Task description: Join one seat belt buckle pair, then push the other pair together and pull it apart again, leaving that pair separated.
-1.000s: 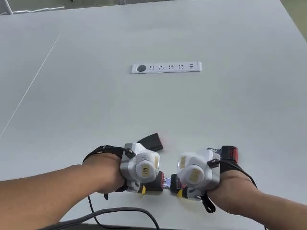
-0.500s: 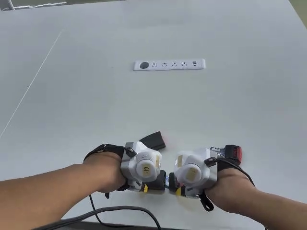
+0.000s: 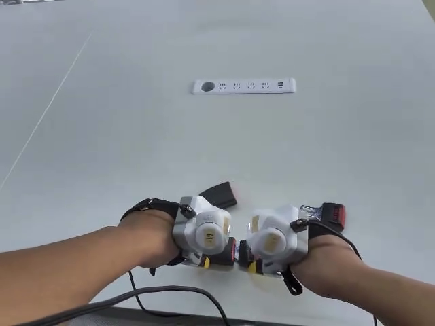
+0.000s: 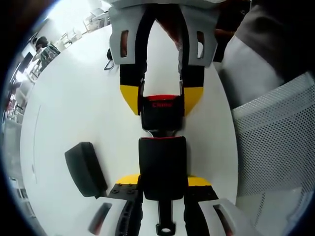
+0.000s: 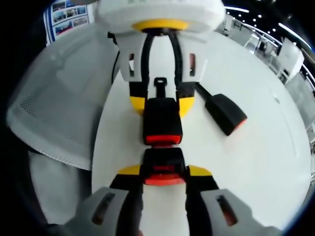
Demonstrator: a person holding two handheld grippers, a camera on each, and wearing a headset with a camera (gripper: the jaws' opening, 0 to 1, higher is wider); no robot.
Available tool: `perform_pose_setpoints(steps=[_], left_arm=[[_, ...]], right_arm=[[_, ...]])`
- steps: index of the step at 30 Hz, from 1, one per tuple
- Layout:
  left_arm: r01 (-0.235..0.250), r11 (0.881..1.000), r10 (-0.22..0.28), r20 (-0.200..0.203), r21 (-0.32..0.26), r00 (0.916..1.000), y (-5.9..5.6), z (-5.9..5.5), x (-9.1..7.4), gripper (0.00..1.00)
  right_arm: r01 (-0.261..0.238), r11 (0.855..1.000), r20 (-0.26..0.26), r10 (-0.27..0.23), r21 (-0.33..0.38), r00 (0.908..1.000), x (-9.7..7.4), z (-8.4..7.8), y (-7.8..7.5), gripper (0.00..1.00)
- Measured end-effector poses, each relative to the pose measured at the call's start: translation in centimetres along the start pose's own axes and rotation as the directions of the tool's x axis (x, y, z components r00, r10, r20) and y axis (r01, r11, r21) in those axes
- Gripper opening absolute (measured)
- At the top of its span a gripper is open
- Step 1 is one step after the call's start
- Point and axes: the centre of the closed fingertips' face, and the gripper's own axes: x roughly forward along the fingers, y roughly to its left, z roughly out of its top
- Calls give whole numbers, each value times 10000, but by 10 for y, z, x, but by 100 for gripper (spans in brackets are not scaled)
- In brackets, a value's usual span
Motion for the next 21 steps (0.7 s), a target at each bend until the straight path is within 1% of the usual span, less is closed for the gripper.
perform_pose_setpoints(steps=[1,2,3,5,9,14,18,21], left_arm=[[54,10000,-54,101,34,9999,0,-1,-1,32],[128,9999,-128,249,2,9996,0,-1,-1,32],[122,9999,-121,320,-11,9994,1,-1,-1,32],[141,9998,-136,457,-113,9989,1,-1,-1,32],[203,9997,-195,489,-166,9986,1,0,-1,32],[104,9997,-92,540,-207,9985,1,0,0,32],[53,9995,-38,484,-296,9988,1,0,0,32],[20,9996,-8,423,-264,9991,1,0,0,33]], right_arm=[[-50,9999,153,52,-149,9999,-1,-1,1,31],[-59,9998,409,66,-163,9991,-1,0,1,31],[-64,10000,523,65,-22,9986,-4,-1,2,31],[-93,9999,631,90,49,9980,-3,-2,2,31],[-131,9999,689,136,-74,9975,-3,-2,4,31],[-160,9998,712,167,-96,9973,-1,-2,4,31],[-118,9998,763,108,127,9970,0,-2,4,32],[-132,9998,754,119,159,9971,0,-2,4,33]])
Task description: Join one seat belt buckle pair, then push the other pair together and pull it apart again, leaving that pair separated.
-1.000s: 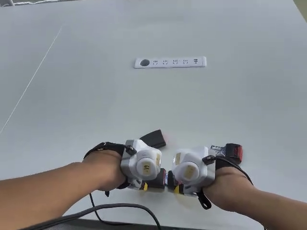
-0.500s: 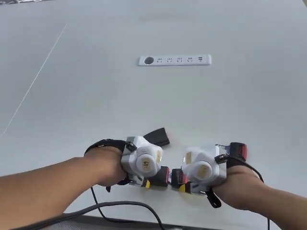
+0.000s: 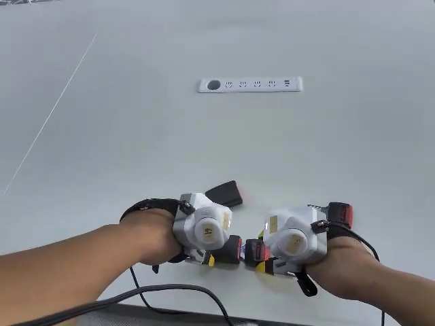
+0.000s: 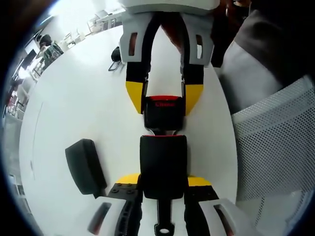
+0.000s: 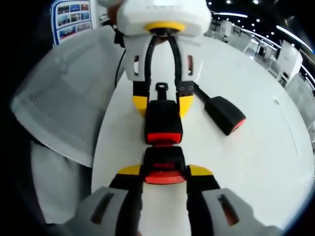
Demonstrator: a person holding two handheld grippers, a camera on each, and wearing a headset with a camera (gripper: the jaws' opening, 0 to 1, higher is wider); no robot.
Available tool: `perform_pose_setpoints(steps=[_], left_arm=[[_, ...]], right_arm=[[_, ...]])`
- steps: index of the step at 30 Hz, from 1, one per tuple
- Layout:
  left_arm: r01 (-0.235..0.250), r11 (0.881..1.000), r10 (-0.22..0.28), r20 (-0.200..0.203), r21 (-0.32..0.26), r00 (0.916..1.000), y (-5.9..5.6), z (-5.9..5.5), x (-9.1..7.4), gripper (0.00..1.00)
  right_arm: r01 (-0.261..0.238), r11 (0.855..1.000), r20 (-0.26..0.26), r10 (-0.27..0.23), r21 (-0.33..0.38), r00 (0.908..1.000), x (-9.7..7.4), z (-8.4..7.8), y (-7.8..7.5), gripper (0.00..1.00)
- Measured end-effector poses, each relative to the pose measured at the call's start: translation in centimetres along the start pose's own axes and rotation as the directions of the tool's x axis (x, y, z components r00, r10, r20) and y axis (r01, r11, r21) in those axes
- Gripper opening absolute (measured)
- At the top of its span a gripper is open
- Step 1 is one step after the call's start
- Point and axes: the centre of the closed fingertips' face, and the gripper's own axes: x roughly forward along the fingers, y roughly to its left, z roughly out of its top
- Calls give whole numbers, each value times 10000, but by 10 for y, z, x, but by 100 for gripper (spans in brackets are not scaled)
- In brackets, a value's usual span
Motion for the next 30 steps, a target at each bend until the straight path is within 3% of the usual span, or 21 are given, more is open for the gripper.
perform_pose_setpoints(steps=[20,25,30], left_arm=[[-289,9985,295,131,-467,9995,0,-1,-1,34],[-634,9973,633,-20,-363,9980,-1,-3,-3,34],[-991,9936,1008,313,-535,9944,2,3,-13,34]], right_arm=[[251,9993,45,-250,-267,9997,1,3,-1,35],[301,9995,134,-300,-65,9995,-1,5,-1,35],[482,9988,348,-478,-122,9983,-10,13,1,36]])
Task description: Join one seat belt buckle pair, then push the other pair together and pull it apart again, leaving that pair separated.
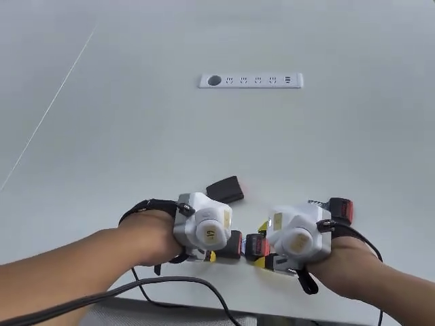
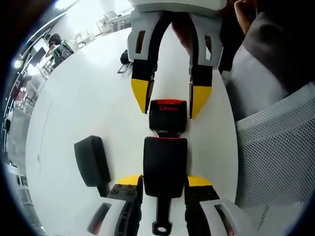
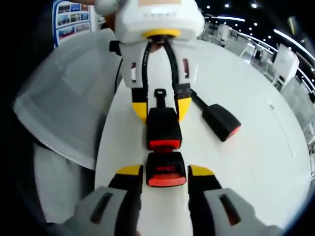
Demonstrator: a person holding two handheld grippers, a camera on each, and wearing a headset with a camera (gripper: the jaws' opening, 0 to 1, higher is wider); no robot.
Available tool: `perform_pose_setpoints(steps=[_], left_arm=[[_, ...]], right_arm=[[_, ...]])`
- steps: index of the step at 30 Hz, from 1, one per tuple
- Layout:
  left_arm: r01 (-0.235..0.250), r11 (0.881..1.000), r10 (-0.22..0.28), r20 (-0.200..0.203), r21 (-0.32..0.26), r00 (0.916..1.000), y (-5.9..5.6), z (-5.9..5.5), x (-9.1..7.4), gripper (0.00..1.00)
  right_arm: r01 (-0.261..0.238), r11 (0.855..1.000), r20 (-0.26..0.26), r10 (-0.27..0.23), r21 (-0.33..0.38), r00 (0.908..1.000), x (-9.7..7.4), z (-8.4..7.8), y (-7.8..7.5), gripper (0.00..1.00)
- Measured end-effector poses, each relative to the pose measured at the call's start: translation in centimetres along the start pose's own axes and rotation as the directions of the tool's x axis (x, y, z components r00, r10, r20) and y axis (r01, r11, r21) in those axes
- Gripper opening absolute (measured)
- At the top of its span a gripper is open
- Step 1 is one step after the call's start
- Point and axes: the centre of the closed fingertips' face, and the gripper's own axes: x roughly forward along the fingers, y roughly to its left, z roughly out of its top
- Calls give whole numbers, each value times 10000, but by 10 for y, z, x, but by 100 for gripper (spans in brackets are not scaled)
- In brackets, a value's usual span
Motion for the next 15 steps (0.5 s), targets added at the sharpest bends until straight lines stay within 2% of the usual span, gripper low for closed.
perform_pose_setpoints(steps=[5,10,15], left_arm=[[-372,9991,381,402,-215,9985,5,10,-17,38],[-610,9968,652,844,-515,9943,12,20,-30,38],[-916,9939,969,891,-614,9913,29,18,-36,38]], right_arm=[[136,9998,262,-139,113,9996,-12,9,-1,36],[229,9996,371,-235,163,9990,-22,10,-5,36],[406,9990,296,-412,193,9987,-30,5,-14,36]])
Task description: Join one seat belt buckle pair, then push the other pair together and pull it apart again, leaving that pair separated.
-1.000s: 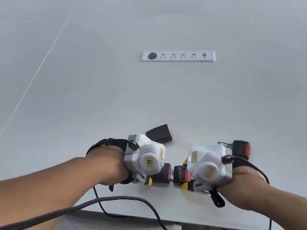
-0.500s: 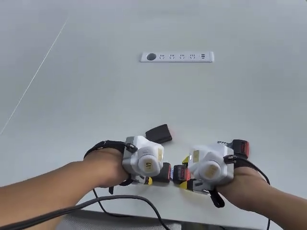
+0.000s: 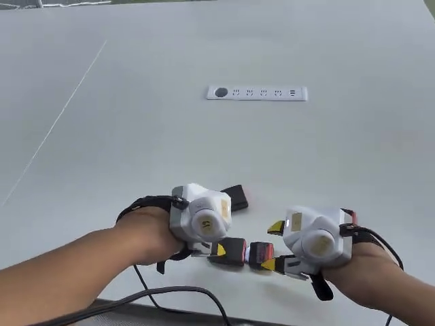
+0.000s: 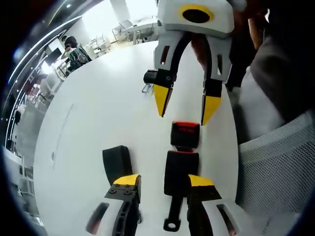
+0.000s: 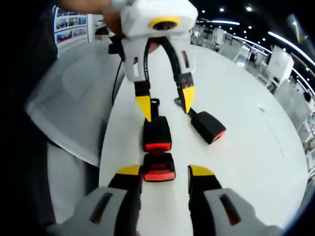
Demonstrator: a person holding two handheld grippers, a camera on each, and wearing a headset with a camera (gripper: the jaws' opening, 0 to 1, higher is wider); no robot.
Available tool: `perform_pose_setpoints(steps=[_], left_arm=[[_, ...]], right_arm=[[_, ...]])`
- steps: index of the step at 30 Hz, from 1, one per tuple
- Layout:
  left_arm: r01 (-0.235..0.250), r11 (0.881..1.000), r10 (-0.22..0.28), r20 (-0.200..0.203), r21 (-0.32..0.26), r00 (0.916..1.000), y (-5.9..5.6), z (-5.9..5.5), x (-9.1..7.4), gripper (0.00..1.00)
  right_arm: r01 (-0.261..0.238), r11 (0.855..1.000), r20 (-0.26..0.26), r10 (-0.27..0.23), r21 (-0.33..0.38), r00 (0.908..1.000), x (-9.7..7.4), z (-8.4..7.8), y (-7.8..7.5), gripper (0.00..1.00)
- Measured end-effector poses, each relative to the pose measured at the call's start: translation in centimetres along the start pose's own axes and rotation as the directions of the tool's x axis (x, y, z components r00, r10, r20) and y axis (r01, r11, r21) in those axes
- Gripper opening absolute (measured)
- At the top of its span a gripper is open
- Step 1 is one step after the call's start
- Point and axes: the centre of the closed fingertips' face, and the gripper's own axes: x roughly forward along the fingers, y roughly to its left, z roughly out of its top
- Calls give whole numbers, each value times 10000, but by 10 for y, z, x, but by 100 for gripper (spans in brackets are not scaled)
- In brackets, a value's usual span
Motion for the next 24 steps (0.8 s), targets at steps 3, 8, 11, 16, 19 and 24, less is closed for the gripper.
perform_pose_setpoints(steps=[3,8,11,16,19,24], left_arm=[[-171,9999,171,-32,27,9998,11,1,-3,38],[-397,9992,397,57,-91,9992,31,2,-4,41],[-579,9980,581,87,-251,9983,45,0,-3,41],[-529,9979,527,-50,-377,9986,53,-6,2,41],[-497,9979,490,-173,-418,9986,56,-11,6,42],[-632,9977,615,-646,-248,9960,68,-25,16,44]], right_arm=[[158,9999,-65,-158,38,9999,-8,-2,-9,36],[325,9994,-197,-323,70,9993,-17,-9,-23,36],[440,9989,-305,-436,140,9986,-21,-16,-33,35],[656,9973,-628,-634,322,9960,-28,-35,-51,34],[848,9958,-902,-814,350,9926,-35,-50,-63,34],[1351,9897,-1217,-1285,473,9842,-48,-70,-82,35]])
